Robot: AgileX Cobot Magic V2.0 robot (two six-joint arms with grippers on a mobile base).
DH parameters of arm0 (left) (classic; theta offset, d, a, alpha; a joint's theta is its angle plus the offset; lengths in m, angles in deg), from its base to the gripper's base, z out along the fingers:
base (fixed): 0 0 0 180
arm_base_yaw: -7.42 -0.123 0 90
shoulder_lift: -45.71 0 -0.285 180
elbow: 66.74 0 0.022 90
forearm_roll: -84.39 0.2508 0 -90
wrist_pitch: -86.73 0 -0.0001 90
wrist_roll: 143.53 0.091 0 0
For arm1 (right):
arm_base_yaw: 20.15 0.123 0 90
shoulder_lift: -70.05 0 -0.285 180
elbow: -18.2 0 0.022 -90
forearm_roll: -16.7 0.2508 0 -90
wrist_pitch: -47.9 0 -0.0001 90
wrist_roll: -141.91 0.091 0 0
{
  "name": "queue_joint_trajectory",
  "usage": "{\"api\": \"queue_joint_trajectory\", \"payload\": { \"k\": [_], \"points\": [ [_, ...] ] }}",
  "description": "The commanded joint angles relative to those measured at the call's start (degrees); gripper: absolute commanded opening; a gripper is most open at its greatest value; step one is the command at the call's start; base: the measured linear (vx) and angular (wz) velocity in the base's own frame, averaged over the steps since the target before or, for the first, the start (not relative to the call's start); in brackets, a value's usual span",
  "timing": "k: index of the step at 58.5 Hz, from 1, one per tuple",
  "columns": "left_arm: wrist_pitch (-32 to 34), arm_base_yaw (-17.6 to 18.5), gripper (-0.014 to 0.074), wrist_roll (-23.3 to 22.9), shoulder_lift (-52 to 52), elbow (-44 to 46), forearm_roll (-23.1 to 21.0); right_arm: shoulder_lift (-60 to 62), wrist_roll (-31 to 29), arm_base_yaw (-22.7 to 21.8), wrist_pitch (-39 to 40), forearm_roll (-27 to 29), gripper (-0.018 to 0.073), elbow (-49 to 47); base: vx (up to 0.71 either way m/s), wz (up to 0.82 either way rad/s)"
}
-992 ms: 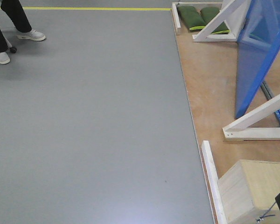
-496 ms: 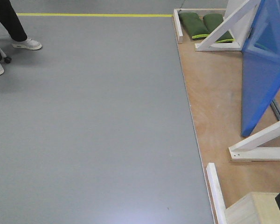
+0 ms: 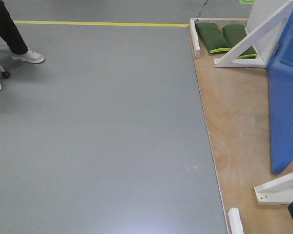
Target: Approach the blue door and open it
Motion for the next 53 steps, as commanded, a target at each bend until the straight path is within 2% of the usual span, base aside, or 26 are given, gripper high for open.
{"api": "queue_joint_trajectory", "payload": {
  "k": [1,28,53],
  "points": [
    [4.43,0.35,0.0073,-0.05,-0.66,1.52,-0.34,0.81,-0.19,-0.06,4.69,-0.42,0.0012,0.14,0.40,0.07],
    [4.43,0.35,0.0073,-0.05,-0.66,1.52,-0.34,0.81,-0.19,-0.06,4.69,-0.42,0.0012,0.14,0.40,0.04],
    [4.43,0.35,0.0073,-0.05,-0.66,1.52,-0.34,0.81,-0.19,-0.06,4.69,-0.42,0.0012,0.14,0.37,-0.10]
  ]
}}
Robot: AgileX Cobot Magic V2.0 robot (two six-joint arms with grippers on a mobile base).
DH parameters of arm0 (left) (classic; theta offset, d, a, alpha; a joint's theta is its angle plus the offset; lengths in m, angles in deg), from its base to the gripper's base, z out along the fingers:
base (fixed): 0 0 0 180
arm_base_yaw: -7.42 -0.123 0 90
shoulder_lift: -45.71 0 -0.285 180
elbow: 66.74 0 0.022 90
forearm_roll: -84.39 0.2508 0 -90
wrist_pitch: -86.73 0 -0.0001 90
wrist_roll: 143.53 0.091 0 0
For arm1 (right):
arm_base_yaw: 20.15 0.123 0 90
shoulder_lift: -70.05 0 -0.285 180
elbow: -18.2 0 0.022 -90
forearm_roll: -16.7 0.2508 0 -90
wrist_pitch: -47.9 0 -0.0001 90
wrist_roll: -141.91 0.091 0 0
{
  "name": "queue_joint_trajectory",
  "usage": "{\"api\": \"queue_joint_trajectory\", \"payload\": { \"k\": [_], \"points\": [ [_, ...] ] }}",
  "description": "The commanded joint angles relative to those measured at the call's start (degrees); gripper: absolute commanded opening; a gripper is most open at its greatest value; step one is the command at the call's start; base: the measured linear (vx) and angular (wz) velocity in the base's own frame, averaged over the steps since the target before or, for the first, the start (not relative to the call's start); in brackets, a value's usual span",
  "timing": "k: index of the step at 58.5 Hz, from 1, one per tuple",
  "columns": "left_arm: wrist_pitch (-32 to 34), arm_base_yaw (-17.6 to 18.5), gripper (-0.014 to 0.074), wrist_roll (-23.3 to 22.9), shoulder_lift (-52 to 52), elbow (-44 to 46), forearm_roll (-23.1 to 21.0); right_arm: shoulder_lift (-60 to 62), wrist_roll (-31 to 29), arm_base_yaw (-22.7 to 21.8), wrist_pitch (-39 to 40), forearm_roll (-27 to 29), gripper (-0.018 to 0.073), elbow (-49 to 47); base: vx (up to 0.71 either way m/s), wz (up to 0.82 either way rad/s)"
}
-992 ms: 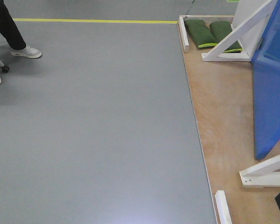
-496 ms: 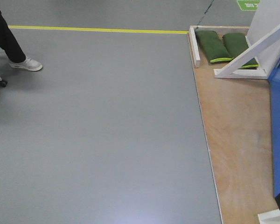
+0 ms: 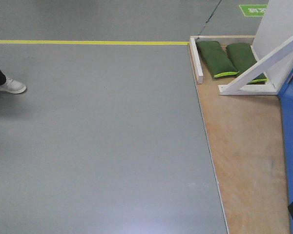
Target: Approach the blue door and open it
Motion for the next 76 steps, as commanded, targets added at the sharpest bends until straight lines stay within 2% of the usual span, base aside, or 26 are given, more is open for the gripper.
{"api": "queue_joint_trajectory", "payload": {
  "k": [1,32,76],
  "points": [
    [4.43,0.35,0.0073,-0.05,-0.66,1.52,-0.34,0.81,-0.19,-0.06,4.69,-0.42,0.0012,0.14,0.35,-0.10],
    [4.43,0.35,0.0073,-0.05,-0.66,1.52,-0.34,0.81,-0.19,-0.06,4.89,-0.42,0.0012,0.14,0.25,-0.02],
    [4.43,0.82,0.0073,-0.05,-0.66,1.52,-0.34,0.81,-0.19,-0.06,4.89,-0.42,0.0012,0.14,0.05,0.00]
  ]
}}
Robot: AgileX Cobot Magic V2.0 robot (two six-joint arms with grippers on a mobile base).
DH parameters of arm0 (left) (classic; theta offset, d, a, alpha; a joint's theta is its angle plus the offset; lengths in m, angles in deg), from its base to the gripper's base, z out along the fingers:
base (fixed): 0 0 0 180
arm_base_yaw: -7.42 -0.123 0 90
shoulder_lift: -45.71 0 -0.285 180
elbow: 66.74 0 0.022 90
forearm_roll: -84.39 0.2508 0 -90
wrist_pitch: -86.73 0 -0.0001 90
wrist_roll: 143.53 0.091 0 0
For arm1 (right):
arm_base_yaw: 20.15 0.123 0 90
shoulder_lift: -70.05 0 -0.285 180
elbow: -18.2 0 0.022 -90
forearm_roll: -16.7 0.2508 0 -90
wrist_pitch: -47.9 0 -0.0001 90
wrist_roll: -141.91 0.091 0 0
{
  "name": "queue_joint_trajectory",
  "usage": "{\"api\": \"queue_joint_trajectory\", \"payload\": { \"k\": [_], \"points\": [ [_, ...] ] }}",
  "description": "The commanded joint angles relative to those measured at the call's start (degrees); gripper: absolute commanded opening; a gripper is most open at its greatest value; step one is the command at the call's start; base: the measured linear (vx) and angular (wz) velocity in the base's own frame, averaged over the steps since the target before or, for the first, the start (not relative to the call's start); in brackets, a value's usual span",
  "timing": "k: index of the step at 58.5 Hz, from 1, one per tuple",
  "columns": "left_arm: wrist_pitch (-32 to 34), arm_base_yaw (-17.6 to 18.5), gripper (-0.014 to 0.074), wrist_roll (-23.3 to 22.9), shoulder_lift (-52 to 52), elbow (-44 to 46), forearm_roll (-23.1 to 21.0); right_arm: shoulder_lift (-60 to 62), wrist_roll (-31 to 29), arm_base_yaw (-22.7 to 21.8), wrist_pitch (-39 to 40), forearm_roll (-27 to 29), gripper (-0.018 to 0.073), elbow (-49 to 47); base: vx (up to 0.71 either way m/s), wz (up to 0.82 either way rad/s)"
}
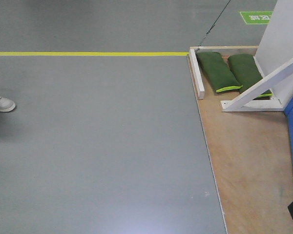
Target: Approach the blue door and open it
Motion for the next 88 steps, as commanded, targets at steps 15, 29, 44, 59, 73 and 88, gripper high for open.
{"api": "queue_joint_trajectory", "payload": {
  "k": [15,29,44,59,73,88],
  "points": [
    [4.43,1.17,0.0073,-0.05,-0.66,1.52,-0.34,-0.37,-0.19,-0.11,3.73,-0.59,0.0012,-0.99,0.00,0.00],
    [4.43,1.17,0.0073,-0.05,-0.66,1.52,-0.34,-15.17,-0.19,-0.11,-15.33,-0.59,0.0012,-22.49,0.00,0.00],
    [4.43,1.17,0.0073,-0.05,-0.66,1.52,-0.34,-36.95,-0.19,-0.11,-30.21,-0.59,0.0012,-56.12,0.00,0.00],
    [4.43,1.17,0.0073,-0.05,-0.66,1.52,-0.34,-49.80,-0.19,-0.11,-24.36,-0.59,0.0012,-75.73,0.00,0.00],
    [4.43,1.17,0.0073,-0.05,-0.66,1.52,-0.34,-52.79,-0.19,-0.11,-16.82,-0.59,0.0012,-76.59,0.00,0.00],
    [4.43,1.17,0.0073,-0.05,-0.66,1.52,-0.34,-55.98,-0.19,-0.21,-12.07,1.87,0.0012,-76.51,0.00,0.00]
  ]
}}
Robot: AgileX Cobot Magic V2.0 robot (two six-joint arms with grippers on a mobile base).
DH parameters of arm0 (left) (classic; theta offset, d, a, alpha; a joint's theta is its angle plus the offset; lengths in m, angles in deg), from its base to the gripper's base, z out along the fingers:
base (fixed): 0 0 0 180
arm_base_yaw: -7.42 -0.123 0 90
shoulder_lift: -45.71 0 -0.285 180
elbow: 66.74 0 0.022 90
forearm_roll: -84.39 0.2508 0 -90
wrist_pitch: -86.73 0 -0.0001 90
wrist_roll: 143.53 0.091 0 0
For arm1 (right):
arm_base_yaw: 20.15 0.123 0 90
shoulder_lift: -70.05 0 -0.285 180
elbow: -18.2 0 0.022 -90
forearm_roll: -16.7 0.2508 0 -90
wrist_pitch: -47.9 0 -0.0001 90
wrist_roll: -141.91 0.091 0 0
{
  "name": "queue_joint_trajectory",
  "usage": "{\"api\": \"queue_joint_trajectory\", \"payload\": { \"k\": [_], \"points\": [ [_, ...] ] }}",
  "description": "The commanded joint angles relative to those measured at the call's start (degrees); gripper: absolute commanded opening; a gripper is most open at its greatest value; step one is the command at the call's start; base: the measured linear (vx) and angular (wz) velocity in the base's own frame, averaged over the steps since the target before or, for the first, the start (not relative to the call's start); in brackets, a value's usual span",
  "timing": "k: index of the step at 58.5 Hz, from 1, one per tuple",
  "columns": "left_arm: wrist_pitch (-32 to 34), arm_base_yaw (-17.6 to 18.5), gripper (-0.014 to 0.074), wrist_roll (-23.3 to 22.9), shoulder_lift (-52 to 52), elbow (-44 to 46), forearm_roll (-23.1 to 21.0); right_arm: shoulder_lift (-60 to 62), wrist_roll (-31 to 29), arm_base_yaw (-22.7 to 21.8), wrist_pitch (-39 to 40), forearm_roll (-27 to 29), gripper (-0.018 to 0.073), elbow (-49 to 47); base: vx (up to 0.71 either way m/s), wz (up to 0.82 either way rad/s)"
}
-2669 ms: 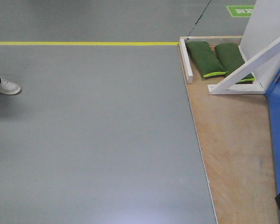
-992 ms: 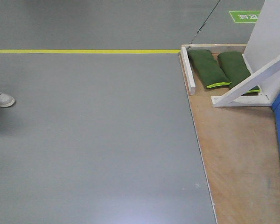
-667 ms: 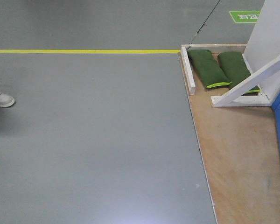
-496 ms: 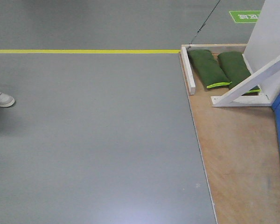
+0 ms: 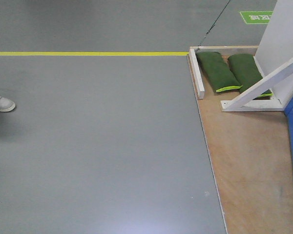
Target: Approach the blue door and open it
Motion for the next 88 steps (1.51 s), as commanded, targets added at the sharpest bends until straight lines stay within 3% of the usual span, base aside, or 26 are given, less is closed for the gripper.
{"api": "queue_joint_trajectory", "payload": {
  "k": [1,10,18,23,28,37,48,64,73,88],
  "points": [
    [4.43,0.16,0.0073,-0.05,-0.66,1.52,-0.34,-1.36,-0.19,-0.21,9.83,-0.23,0.0012,-1.80,0.00,0.00],
    [4.43,0.16,0.0073,-0.05,-0.66,1.52,-0.34,-3.58,-0.19,-0.21,24.03,-5.89,0.0012,-1.80,0.00,0.00],
    [4.43,0.16,0.0073,-0.05,-0.66,1.52,-0.34,-4.01,-0.19,-1.63,34.14,-15.68,0.0012,-1.80,0.00,0.00],
    [4.43,0.16,0.0073,-0.05,-0.66,1.52,-0.34,-4.03,-0.19,-6.05,36.55,-19.11,0.0012,-1.80,0.00,0.00],
    [4.43,0.16,0.0073,-0.05,-0.66,1.52,-0.34,-4.44,-0.19,-13.95,37.61,-18.55,0.0012,-1.80,0.00,0.00],
    [4.43,0.16,0.0073,-0.05,-0.66,1.52,-0.34,-4.72,-0.19,-30.85,38.05,-11.24,0.0012,-1.80,0.00,0.00],
    [4.43,0.16,0.0073,-0.05,-0.66,1.52,-0.34,-4.72,-0.19,-51.12,41.31,4.12,0.0012,-1.80,0.00,0.00],
    [4.43,0.16,0.0073,-0.05,-0.66,1.52,-0.34,-6.23,-0.19,-75.01,45.49,17.04,0.0012,-1.80,0.00,0.00],
    [4.43,0.16,0.0073,-0.05,-0.66,1.52,-0.34,-11.05,-0.19,-83.76,45.61,23.89,0.0012,-1.80,0.00,0.00],
    [4.43,0.16,0.0073,-0.05,-0.66,1.52,-0.34,-22.16,-0.19,-90.04,46.94,25.81,0.0012,-1.80,0.00,0.00]
  ]
}}
